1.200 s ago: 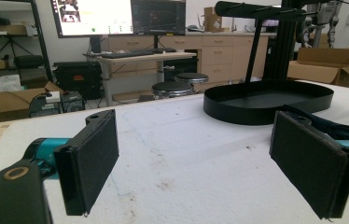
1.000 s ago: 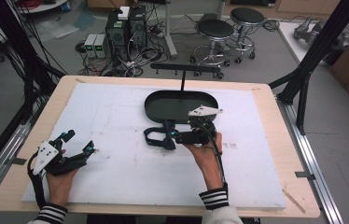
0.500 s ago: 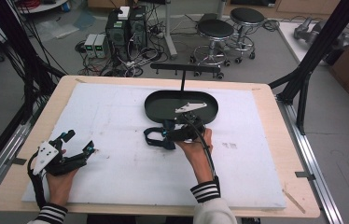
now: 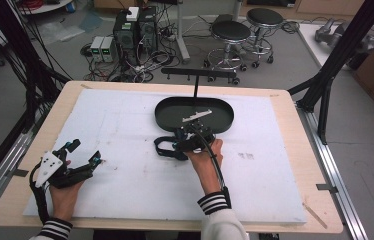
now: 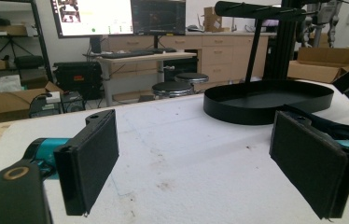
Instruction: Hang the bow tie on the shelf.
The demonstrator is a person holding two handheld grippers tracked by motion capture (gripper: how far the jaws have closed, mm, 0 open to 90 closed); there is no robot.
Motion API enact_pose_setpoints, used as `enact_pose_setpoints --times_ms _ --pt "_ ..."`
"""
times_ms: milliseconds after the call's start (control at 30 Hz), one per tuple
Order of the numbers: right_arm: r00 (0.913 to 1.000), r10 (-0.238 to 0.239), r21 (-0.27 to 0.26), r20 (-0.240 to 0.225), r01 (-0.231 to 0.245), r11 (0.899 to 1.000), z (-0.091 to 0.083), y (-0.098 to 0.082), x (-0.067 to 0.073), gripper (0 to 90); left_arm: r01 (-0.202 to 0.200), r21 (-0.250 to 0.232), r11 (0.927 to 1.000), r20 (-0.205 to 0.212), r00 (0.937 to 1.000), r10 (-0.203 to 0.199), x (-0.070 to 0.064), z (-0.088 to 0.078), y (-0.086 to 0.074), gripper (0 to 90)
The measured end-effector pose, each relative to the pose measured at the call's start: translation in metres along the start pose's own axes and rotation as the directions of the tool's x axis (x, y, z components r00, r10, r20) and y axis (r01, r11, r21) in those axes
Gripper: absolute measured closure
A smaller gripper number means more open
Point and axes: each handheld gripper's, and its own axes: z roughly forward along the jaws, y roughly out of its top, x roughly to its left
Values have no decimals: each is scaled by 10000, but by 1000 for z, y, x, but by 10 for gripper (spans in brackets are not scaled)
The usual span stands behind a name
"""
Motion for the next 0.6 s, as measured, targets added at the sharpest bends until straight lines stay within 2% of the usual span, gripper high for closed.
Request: enact_pose_setpoints --times_ms 133,267,367,600 --pt "10000 38 174 59 -39 9998 4 1 2 250 21 -13 10000 -3 10000 -21 0 0 0 159" --pt "9999 31 513 100 -36 9987 10 2 3 361 23 -16 10000 -5 10000 -23 0 0 0 159" --pt "9998 169 743 98 -176 9971 14 2 3 363 27 -19 10000 -6 10000 -27 0 0 0 159" --pt "9987 502 904 -43 -496 9947 22 3 6 390 21 -17 10000 -3 10000 -21 0 0 0 159"
